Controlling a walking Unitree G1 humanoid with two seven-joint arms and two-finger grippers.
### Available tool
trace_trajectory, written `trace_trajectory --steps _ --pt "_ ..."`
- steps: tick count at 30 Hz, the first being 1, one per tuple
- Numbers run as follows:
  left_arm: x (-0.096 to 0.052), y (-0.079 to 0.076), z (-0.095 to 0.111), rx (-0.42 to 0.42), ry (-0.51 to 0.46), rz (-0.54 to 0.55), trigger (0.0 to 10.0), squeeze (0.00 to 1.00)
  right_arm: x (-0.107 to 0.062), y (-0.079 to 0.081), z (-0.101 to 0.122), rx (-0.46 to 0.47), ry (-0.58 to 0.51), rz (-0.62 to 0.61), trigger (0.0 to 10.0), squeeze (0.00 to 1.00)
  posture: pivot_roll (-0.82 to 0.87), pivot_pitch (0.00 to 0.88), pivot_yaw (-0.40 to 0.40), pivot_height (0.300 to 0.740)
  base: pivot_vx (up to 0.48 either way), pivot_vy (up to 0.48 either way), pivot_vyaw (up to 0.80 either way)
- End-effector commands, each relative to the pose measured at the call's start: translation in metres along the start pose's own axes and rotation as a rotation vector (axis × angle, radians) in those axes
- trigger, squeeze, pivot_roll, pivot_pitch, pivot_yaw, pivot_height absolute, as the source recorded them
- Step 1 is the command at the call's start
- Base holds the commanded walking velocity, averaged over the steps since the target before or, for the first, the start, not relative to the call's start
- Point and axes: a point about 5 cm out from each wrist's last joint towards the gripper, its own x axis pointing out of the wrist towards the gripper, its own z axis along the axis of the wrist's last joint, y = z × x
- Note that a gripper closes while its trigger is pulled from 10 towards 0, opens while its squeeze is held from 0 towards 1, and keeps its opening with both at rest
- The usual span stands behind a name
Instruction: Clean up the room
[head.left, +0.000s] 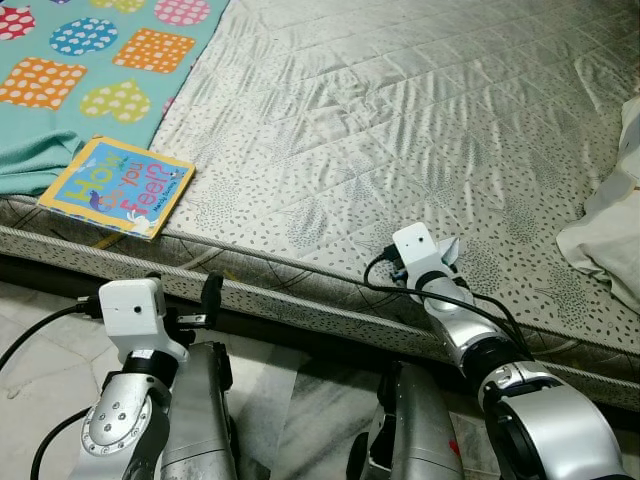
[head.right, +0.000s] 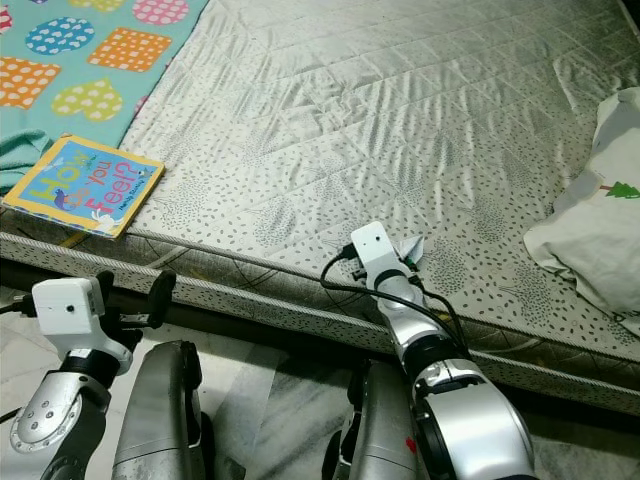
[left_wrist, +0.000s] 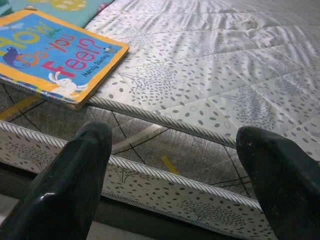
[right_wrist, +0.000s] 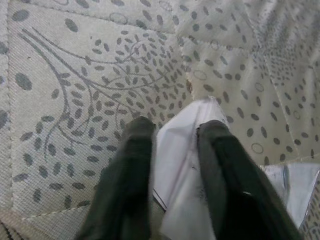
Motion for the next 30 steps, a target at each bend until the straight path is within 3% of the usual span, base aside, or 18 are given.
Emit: trace_trajectory --steps 1,18,30 --pt "-0.002 0.000 -0.005 0.000 0.030 -0.006 10.0 0.00 -0.001 -0.004 -0.007 -0.008 0.028 -0.010 0.0 0.00 0.12 0.232 -0.103 0.535 0.000 0.000 0.00" --pt "0.000 -0.001 -0.006 -0.001 0.024 -0.008 10.0 0.00 -0.002 -0.010 -0.011 0.000 0.031 -0.026 0.0 0.00 0.11 0.217 -0.102 0.535 0.000 0.000 0.00" --pt "0.002 -0.002 -0.005 -0.001 0.013 -0.002 10.0 0.00 -0.003 -0.015 -0.004 0.032 -0.043 -0.005 0.0 0.00 0.11 0.203 -0.108 0.535 0.000 0.000 0.00"
